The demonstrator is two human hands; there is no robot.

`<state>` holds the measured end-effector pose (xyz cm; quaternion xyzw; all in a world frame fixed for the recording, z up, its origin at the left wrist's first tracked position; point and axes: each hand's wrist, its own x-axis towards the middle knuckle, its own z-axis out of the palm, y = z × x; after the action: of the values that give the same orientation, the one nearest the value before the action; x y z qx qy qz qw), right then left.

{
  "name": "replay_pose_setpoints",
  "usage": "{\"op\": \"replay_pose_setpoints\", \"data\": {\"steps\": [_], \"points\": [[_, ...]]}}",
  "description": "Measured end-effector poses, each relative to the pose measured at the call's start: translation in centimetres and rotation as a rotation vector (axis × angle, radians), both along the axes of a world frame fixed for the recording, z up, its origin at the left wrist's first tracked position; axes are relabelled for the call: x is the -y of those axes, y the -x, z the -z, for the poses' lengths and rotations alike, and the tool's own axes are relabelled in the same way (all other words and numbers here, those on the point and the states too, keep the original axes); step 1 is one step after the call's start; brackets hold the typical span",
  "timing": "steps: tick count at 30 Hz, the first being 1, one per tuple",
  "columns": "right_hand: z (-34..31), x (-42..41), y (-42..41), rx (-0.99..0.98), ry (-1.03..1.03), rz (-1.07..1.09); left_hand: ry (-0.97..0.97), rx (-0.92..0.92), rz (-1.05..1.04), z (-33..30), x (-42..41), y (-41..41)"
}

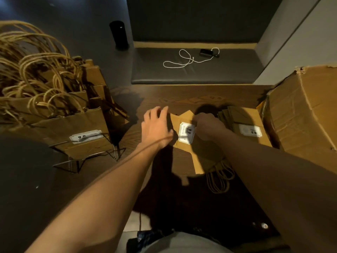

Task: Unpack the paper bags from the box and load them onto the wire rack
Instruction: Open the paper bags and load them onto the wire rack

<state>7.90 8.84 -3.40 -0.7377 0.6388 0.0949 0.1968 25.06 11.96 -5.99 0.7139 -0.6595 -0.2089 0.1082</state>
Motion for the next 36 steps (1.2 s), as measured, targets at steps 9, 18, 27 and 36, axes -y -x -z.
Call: {"op": "replay_pose_setpoints", "data": {"steps": [9, 18, 27, 36], "points": [[-3.8, 1.0, -6.8, -0.143, 0.584, -0.527, -0.232, -0.357, -0.054, -1.5, -0.9, -4.9], [-2.8, 0.4, -10.5, 1.047, -0.455, 0.476, 0.040, -1.084, -0.400, -3.9, -3.2, -11.0], [-4.4, 0.1, -15.1, 1.360, -0.455, 0.448, 0.054, -1.182, -0.494, -4.1, -5.6, -15.3], [-6.1, 0.8, -17.5, 1.351, -0.369, 0.342, -0.259, -0.326, -0.492, -0.9, -8.8, -20.9]]}}
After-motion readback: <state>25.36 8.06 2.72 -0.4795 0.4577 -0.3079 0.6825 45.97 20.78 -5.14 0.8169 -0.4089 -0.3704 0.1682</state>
